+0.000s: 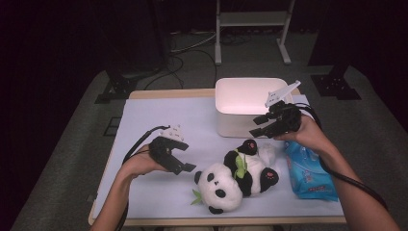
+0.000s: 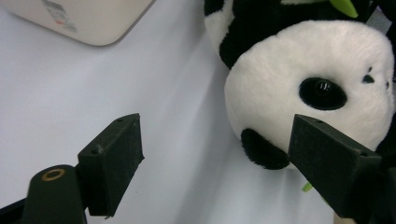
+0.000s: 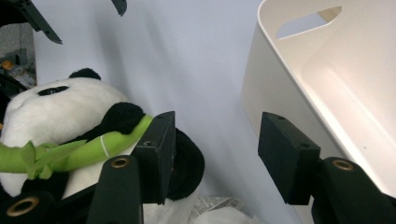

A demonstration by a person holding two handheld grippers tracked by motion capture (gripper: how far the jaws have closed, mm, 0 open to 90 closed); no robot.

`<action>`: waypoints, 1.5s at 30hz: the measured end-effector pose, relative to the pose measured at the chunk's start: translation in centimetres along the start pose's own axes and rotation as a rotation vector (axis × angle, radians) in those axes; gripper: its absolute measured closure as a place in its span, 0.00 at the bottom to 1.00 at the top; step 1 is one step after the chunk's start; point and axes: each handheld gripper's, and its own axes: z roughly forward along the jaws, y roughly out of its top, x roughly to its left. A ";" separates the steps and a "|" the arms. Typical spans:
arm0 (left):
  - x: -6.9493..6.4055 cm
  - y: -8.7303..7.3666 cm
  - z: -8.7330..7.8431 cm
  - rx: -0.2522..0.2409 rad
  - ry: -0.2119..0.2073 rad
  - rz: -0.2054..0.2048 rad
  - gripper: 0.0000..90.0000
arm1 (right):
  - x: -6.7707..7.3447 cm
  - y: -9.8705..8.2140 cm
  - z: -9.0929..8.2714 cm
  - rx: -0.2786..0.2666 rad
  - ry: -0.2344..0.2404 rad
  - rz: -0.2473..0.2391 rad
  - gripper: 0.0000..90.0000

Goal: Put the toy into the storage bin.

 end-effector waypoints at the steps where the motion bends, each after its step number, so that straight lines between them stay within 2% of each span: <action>1: 0.0 -0.2 0.0 -0.002 0.005 -0.003 0.18 | -0.2 0.2 0.1 0.004 -0.002 -0.002 0.50; 11: 0.5 -1.4 0.0 -0.007 0.028 -0.027 0.14 | -1.5 0.8 0.1 0.009 -0.021 -0.002 0.50; 23: 0.7 -2.3 0.4 0.013 0.025 -0.036 0.11 | -2.8 1.8 0.6 0.030 -0.051 -0.005 0.51; 30: 0.6 -2.6 0.6 0.005 0.016 -0.043 0.11 | -3.6 2.1 1.2 0.058 -0.067 -0.009 0.51; 40: 0.8 -2.8 0.8 0.006 0.005 -0.056 0.11 | -4.7 2.7 2.5 0.095 -0.078 -0.028 0.56; 45: 0.7 -2.9 1.0 0.010 0.002 -0.060 0.11 | -5.1 2.7 3.1 0.126 -0.076 -0.038 0.62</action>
